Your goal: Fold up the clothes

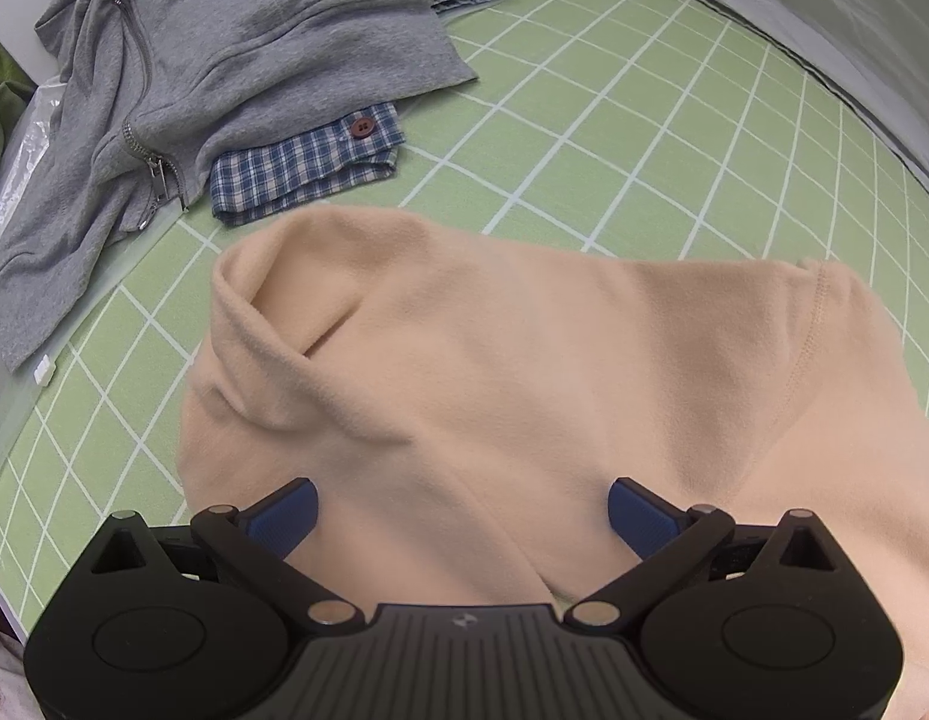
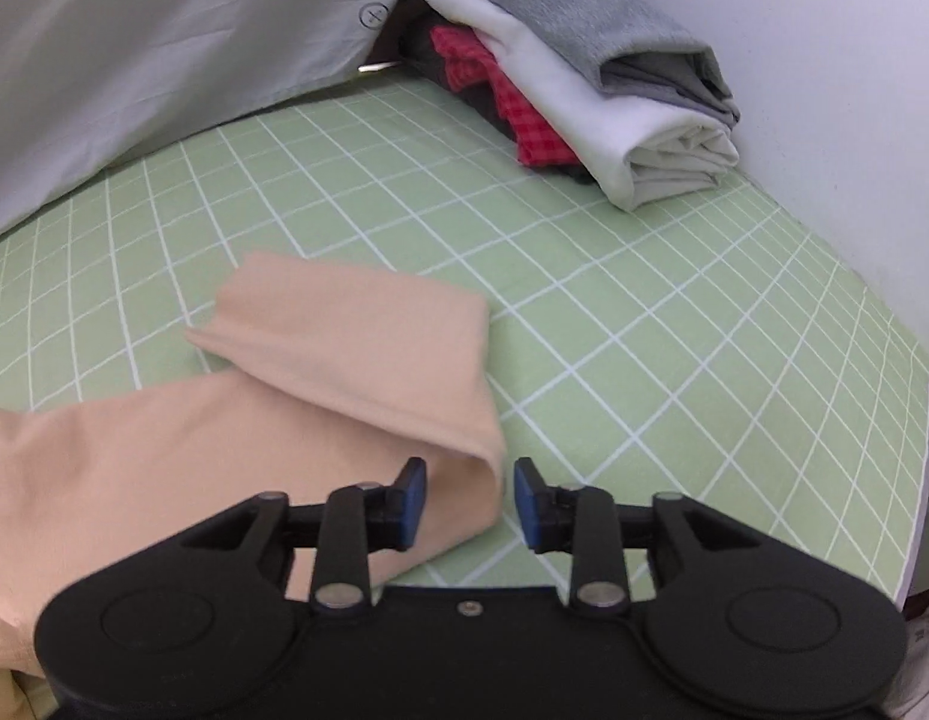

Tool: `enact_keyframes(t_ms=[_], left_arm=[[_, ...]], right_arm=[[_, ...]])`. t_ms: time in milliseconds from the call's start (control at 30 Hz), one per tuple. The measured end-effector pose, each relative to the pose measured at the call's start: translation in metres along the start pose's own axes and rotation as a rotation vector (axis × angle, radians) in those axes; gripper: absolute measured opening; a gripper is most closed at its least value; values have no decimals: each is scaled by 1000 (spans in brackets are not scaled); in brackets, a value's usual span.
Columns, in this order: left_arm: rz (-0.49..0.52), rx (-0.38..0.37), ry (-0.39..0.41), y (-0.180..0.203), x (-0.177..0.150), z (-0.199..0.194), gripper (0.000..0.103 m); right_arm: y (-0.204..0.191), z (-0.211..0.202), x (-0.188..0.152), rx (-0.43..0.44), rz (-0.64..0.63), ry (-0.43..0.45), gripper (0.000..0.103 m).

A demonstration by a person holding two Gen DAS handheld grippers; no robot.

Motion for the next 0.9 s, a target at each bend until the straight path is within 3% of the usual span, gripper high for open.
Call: enact_keyframes(t_ms=[167, 333, 400, 500, 567, 667, 700, 733, 767, 800, 900], left_arm=[[69, -67, 157, 19, 30, -36, 101], [186, -128, 268, 59, 61, -47, 101], [222, -149, 272, 75, 68, -41, 99], [268, -196, 252, 95, 75, -25, 85], [288, -198, 226, 102, 79, -12, 70], [293, -224, 195, 106, 78, -1, 38], [298, -231, 188, 107, 77, 1, 16], [304, -232, 184, 106, 77, 4, 9], [307, -238, 189, 107, 77, 4, 9], [303, -243, 199, 106, 78, 3, 8], [279, -241, 248, 104, 93, -7, 7]], right_arm=[[-86, -29, 8, 209, -177, 94, 76], [-180, -34, -9, 495, -358, -9, 79], [-207, -32, -17, 539, -399, -52, 80], [-225, -26, -24, 560, -420, -104, 78], [-232, -23, -27, 570, -433, -132, 73], [-231, -24, -30, 567, -465, -151, 57], [-230, -25, -30, 579, -472, -162, 44], [-229, -25, -31, 593, -479, -175, 30], [-227, -25, -30, 609, -473, -186, 22], [-226, -25, -28, 621, -463, -191, 5], [-227, -30, -8, 651, -429, -120, 5]])
Point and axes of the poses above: each gripper's, at about its wrist camera, not at the fingertips, and z roughly the way its jaws point, y to its right, x to its top, the point moved 7 cm from there along z, roughly the way its jaws point, and after that the axes turned 10 degrees about z, right-handed, at the moved point
